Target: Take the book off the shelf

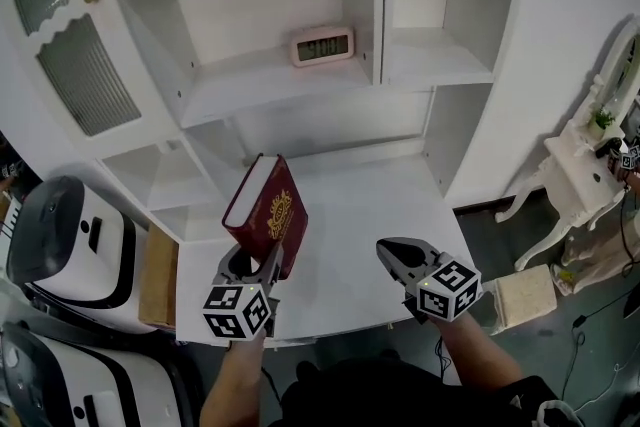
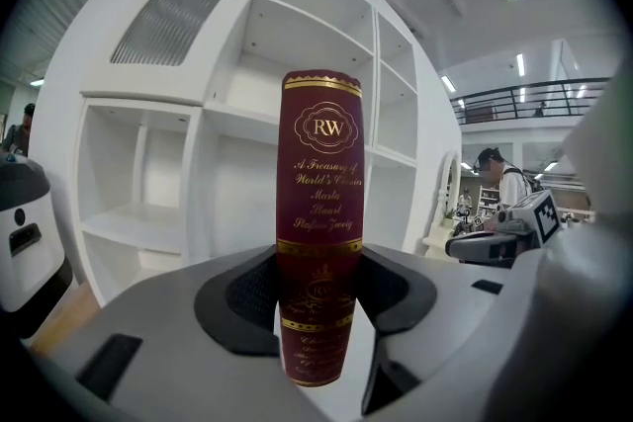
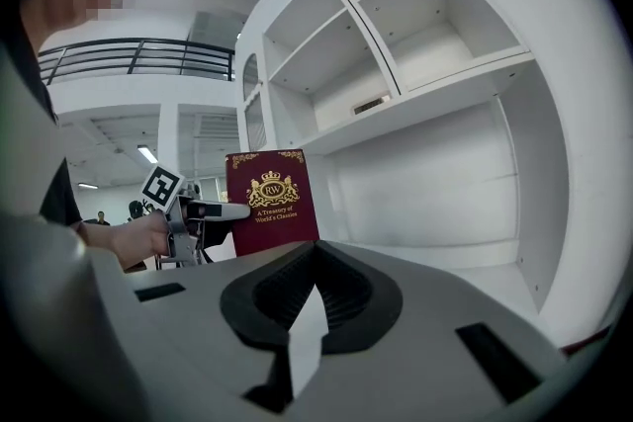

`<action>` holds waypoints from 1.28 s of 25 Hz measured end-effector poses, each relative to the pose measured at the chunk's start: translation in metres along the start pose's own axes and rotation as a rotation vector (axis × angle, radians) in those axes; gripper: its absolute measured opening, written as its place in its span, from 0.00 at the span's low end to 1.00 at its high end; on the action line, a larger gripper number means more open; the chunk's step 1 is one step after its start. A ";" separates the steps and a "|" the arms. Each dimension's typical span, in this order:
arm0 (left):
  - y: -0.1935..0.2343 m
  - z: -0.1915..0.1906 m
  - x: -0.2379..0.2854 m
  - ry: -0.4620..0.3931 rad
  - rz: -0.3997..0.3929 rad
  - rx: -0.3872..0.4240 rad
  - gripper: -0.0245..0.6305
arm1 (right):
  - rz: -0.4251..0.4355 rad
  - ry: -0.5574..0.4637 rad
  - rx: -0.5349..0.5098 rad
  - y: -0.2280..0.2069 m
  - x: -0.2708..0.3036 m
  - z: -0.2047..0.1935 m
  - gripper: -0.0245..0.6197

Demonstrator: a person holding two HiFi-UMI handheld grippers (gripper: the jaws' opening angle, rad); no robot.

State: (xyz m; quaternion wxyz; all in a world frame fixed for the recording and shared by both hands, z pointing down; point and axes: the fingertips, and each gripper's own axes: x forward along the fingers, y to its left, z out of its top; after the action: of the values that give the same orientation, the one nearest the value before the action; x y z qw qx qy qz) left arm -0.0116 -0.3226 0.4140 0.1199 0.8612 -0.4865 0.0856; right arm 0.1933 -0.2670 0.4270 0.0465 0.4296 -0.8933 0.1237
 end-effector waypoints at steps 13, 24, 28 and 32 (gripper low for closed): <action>-0.003 0.050 -0.013 -0.124 0.031 0.060 0.37 | -0.101 -0.173 -0.064 -0.013 -0.015 0.046 0.06; 0.004 0.040 -0.013 -0.117 0.007 0.032 0.37 | -0.117 -0.147 -0.068 0.002 -0.009 0.030 0.06; 0.003 0.038 -0.014 -0.115 0.000 0.028 0.37 | -0.128 -0.138 -0.064 0.003 -0.012 0.026 0.06; 0.002 0.033 -0.017 -0.107 -0.002 0.027 0.37 | -0.123 -0.131 -0.061 0.007 -0.012 0.022 0.06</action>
State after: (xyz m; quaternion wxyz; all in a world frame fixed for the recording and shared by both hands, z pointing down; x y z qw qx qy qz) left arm -0.0211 -0.3194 0.3781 0.0823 0.8665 -0.4903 0.0459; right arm 0.1958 -0.2595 0.4026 0.0084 0.4892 -0.8697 0.0651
